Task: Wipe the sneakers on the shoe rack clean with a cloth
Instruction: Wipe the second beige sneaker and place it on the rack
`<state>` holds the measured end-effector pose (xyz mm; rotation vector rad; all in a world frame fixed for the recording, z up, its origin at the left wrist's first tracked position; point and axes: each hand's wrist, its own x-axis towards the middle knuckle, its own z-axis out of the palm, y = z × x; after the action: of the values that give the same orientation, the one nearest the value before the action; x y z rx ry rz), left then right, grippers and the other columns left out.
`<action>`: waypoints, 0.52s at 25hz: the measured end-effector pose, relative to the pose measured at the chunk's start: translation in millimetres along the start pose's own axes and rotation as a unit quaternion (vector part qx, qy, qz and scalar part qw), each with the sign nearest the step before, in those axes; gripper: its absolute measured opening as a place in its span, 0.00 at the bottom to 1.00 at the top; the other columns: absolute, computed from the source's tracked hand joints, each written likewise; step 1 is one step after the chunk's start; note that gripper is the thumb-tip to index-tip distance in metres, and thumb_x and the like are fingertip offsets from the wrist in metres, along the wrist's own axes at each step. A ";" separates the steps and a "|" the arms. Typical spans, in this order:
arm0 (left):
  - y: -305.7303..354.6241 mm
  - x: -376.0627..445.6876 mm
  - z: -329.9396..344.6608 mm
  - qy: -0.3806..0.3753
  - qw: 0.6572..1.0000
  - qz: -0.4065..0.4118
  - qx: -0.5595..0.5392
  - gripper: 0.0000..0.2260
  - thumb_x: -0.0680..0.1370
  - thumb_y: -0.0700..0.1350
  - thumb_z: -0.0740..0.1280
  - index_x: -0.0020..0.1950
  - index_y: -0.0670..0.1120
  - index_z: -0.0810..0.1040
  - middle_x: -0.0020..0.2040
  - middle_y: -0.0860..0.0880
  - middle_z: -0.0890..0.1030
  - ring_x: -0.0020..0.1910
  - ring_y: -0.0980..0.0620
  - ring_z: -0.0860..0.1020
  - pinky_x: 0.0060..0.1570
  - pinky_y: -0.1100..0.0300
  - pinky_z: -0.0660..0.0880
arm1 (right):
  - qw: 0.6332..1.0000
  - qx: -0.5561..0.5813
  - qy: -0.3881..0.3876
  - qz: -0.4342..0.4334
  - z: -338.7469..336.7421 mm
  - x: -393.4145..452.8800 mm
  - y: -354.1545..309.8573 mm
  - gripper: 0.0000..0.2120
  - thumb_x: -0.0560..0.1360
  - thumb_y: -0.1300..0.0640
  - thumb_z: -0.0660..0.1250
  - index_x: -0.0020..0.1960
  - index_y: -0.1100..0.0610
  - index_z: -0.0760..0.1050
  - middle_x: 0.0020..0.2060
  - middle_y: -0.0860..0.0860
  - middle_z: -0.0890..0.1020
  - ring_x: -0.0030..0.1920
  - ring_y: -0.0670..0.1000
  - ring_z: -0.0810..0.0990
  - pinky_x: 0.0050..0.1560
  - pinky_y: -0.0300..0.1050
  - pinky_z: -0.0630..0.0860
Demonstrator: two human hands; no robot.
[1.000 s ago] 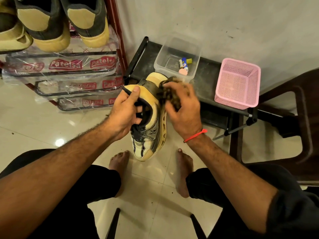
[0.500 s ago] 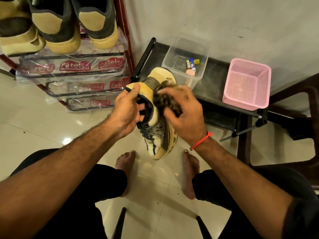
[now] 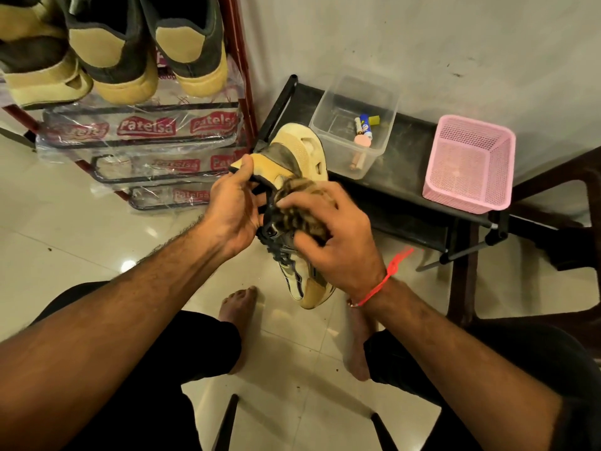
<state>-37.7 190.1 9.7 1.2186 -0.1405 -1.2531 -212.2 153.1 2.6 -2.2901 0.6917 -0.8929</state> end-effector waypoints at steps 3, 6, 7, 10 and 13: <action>-0.1 1.7 -0.4 -0.008 1.000 -0.003 -0.008 0.22 0.86 0.55 0.56 0.70 0.42 0.75 0.57 0.44 0.84 0.49 0.47 0.85 0.42 0.50 0.84 | 0.999 -0.011 0.022 0.038 -6.8 12.2 16.8 0.19 0.71 0.65 0.71 0.61 0.55 0.80 0.59 0.56 0.77 0.59 0.51 0.77 0.65 0.44 0.76; 1.5 1.4 -1.4 0.003 1.000 0.002 -0.009 0.21 0.86 0.55 0.57 0.71 0.42 0.74 0.56 0.45 0.84 0.48 0.47 0.85 0.41 0.50 0.84 | 0.997 -0.010 0.027 0.076 -4.0 5.8 15.3 0.18 0.71 0.64 0.71 0.60 0.55 0.80 0.59 0.55 0.77 0.60 0.51 0.77 0.65 0.45 0.76; 2.1 1.4 -2.1 0.009 1.000 0.001 -0.009 0.21 0.86 0.55 0.57 0.70 0.41 0.75 0.56 0.44 0.85 0.48 0.47 0.85 0.40 0.51 0.84 | 0.999 -0.003 0.006 0.034 0.8 -0.5 8.1 0.19 0.70 0.64 0.71 0.60 0.56 0.81 0.58 0.56 0.77 0.59 0.51 0.78 0.64 0.42 0.76; 0.6 2.8 -1.8 0.006 1.000 -0.002 -0.011 0.21 0.86 0.55 0.56 0.68 0.42 0.76 0.54 0.45 0.85 0.47 0.48 0.85 0.38 0.51 0.84 | 0.999 -0.003 0.012 0.031 -3.7 7.7 16.0 0.18 0.71 0.64 0.71 0.61 0.56 0.80 0.58 0.56 0.77 0.59 0.51 0.78 0.65 0.41 0.75; -1.5 1.8 -1.3 0.005 1.000 0.005 0.003 0.22 0.86 0.55 0.56 0.70 0.42 0.75 0.62 0.42 0.83 0.53 0.45 0.84 0.48 0.46 0.83 | 0.997 0.002 0.034 0.074 -4.2 8.6 14.1 0.18 0.71 0.65 0.71 0.60 0.55 0.81 0.58 0.55 0.77 0.59 0.50 0.78 0.65 0.43 0.76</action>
<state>-37.1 189.7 7.0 1.2277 -0.1436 -1.2387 -213.3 136.4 -0.7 -2.1814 0.8765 -0.9056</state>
